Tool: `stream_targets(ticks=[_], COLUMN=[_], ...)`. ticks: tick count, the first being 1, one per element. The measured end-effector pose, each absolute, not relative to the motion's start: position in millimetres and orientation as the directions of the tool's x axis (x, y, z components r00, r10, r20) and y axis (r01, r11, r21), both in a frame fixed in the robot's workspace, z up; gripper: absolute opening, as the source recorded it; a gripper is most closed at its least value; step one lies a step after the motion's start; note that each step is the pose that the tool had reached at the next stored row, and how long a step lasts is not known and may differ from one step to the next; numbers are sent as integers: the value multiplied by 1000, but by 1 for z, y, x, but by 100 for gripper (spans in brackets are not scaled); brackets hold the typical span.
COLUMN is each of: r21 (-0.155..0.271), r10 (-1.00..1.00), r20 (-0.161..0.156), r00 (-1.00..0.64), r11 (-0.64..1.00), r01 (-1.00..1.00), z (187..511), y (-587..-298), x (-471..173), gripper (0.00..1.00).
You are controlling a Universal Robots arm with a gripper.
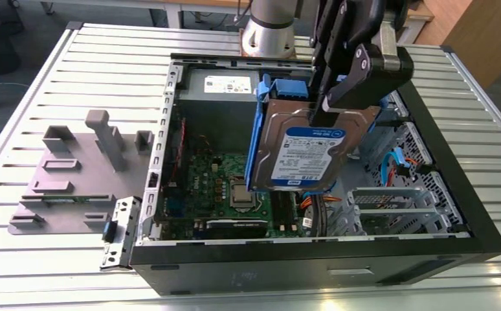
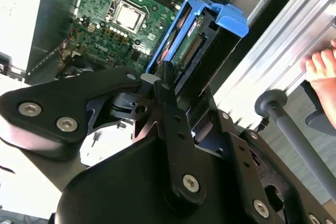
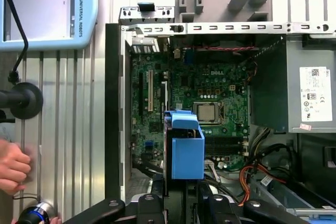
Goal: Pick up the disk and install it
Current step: 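Pick up the disk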
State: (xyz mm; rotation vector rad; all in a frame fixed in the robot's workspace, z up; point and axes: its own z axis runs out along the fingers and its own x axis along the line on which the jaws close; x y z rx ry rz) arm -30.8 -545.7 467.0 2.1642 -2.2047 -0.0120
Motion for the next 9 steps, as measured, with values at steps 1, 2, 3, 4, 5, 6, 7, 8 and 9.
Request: stream_targets(ticks=[1,2,3,4,5,6,7,8,9], r21=[42,42,42,42,42,42,42,42,42], r10=[-999,-999,-999,-999,-999,-999,-999,-999,-999], r20=[34,35,35,35,35,35,35,35,35], r00=[-18,-18,-18,-18,-18,-18,-18,-18,-18], r11=[19,19,19,19,19,19,19,19,19], r01=[-999,-999,-999,-999,-999,-999,-999,-999,-999], z=[467,467,467,467,467,466,466,466,466], y=[-546,-546,-546,-546,-546,-547,-547,-547,-547], x=[-31,-31,-31,-30,-30,-28,-27,-25,-23], gripper=[35,35,35,35,35,35,35,35,35])
